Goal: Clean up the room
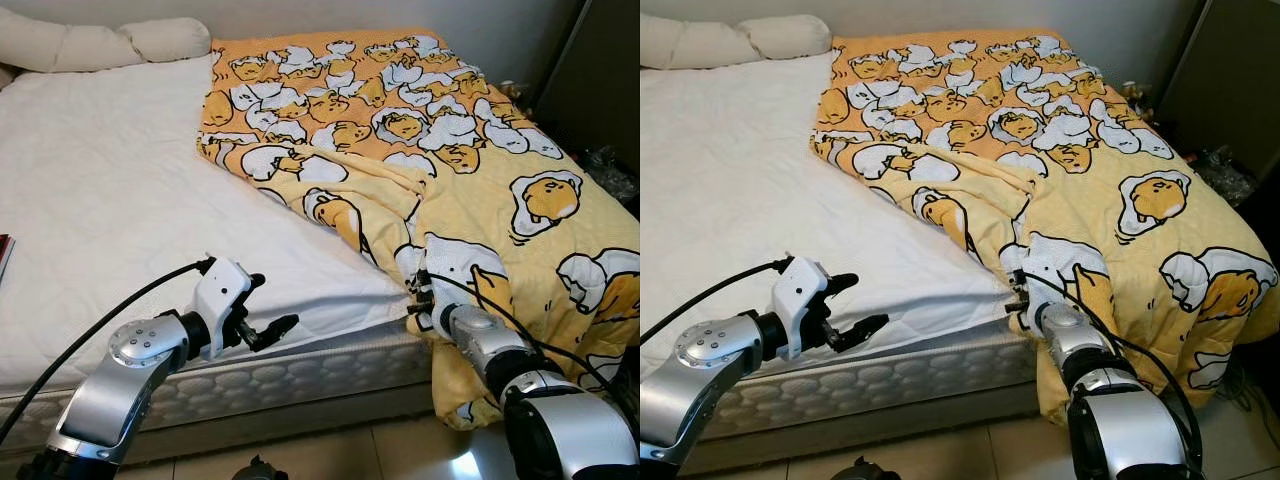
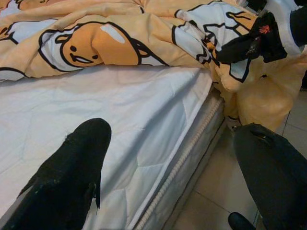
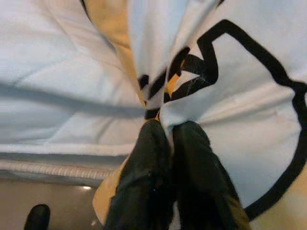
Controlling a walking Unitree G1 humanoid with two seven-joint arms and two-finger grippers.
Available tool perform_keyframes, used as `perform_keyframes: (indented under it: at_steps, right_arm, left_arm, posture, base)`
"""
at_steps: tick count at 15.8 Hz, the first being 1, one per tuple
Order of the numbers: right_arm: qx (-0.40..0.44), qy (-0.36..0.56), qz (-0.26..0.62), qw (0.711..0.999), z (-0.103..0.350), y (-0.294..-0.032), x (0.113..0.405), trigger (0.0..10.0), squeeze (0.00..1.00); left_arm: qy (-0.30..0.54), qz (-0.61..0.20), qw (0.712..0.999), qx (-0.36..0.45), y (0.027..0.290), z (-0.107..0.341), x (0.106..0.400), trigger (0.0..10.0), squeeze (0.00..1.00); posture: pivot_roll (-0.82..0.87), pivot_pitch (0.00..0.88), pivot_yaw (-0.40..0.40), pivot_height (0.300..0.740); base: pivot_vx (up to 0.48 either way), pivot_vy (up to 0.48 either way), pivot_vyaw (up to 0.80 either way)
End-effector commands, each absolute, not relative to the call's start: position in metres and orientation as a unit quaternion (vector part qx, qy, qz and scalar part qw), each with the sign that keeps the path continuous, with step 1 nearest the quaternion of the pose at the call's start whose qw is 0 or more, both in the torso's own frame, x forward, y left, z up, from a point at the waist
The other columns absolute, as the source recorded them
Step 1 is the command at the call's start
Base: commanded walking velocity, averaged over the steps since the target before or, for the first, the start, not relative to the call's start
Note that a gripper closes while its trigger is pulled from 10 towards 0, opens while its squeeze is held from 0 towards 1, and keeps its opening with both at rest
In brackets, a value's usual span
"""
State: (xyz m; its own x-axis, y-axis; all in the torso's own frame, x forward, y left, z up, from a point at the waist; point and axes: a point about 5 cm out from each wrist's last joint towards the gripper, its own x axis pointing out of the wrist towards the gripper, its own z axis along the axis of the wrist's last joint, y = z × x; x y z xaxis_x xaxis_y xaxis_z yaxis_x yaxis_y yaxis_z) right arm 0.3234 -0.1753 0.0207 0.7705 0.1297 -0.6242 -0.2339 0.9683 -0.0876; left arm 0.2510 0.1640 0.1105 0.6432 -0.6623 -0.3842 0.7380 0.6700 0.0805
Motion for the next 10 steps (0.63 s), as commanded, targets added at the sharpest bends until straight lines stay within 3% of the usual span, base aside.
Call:
perform_keyframes:
  at_steps: [1,5,8,9,10]
  right_arm:
    - [-0.067,0.309,0.115,0.942,0.025,-0.175,0.325,0.0,0.00]
    - [-0.007,0.280,0.238,0.930,0.027,-0.166,0.319,0.0,0.00]
    - [0.022,0.292,0.414,0.862,0.018,-0.149,0.293,0.0,0.00]
    - [0.037,0.316,0.512,0.798,0.007,-0.137,0.265,0.0,0.00]
    - [0.045,0.321,0.540,0.777,0.005,-0.132,0.255,0.0,0.00]
  left_arm:
    - [0.166,-0.390,0.897,0.125,0.165,0.109,0.252,10.0,0.00]
    - [0.164,-0.391,0.897,0.127,0.165,0.108,0.254,10.0,0.00]
    - [0.165,-0.400,0.893,0.128,0.162,0.104,0.255,10.0,0.00]
    - [0.164,-0.405,0.890,0.127,0.159,0.104,0.256,10.0,0.00]
    - [0.163,-0.407,0.890,0.126,0.159,0.105,0.255,10.0,0.00]
  posture:
    - [0.03,0.000,0.026,0.740]
    - [0.00,0.000,0.034,0.740]
    - [-0.02,0.000,0.042,0.740]
    - [-0.01,0.000,0.043,0.740]
    - [-0.01,0.000,0.044,0.740]
  base:
    - [0.000,0.000,0.00]
    - [0.000,0.000,0.00]
    - [0.000,0.000,0.00]
    - [0.000,0.000,0.00]
    - [0.000,0.000,0.00]
